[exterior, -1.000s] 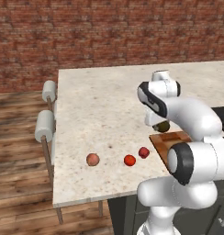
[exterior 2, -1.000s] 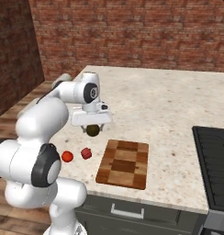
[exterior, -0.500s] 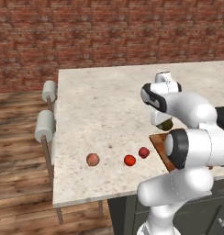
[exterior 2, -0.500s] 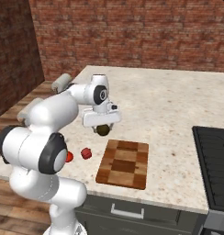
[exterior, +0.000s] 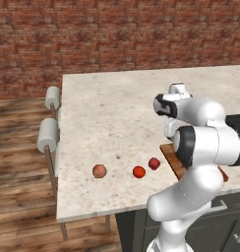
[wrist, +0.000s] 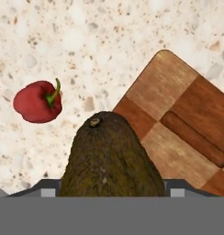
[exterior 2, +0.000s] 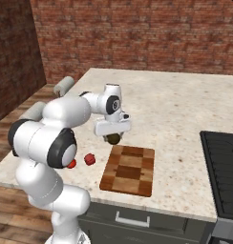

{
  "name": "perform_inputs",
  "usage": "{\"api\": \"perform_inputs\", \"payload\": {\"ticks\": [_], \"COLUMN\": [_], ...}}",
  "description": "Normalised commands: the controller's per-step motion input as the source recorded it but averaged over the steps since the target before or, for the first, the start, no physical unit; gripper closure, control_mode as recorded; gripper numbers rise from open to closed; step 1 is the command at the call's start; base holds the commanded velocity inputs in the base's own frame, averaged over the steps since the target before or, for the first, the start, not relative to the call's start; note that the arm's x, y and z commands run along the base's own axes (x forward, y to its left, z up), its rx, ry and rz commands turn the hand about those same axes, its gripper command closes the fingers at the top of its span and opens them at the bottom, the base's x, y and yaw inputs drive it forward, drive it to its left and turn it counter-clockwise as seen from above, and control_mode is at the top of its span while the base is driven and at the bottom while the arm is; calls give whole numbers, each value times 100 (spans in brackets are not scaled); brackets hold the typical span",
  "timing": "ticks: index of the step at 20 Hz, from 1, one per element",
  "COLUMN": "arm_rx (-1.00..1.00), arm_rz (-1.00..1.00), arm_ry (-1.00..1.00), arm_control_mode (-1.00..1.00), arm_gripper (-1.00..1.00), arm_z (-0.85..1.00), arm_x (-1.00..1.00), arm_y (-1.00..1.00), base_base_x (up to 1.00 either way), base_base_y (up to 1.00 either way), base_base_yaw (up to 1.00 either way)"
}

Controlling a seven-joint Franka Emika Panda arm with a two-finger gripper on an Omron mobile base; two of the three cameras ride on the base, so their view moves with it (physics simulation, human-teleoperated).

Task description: Place the avocado, onion, tomato, and bell pepper on the cutting board.

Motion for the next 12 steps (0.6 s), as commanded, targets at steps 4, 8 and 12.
{"api": "perform_inputs", "payload": {"ticks": [4,8,12], "arm_rx": [12,10,5], "arm_rz": [8,5,2], "arm_ry": [0,0,1], "arm_control_mode": [-100,-100,-100], "arm_gripper": [100,100,100], "arm_z": [-24,-28,-27], "arm_x": [10,6,8], "arm_y": [-16,-4,0], "base_base_x": [0,0,0], "base_base_y": [0,0,0], "base_base_yaw": [0,0,0]}}
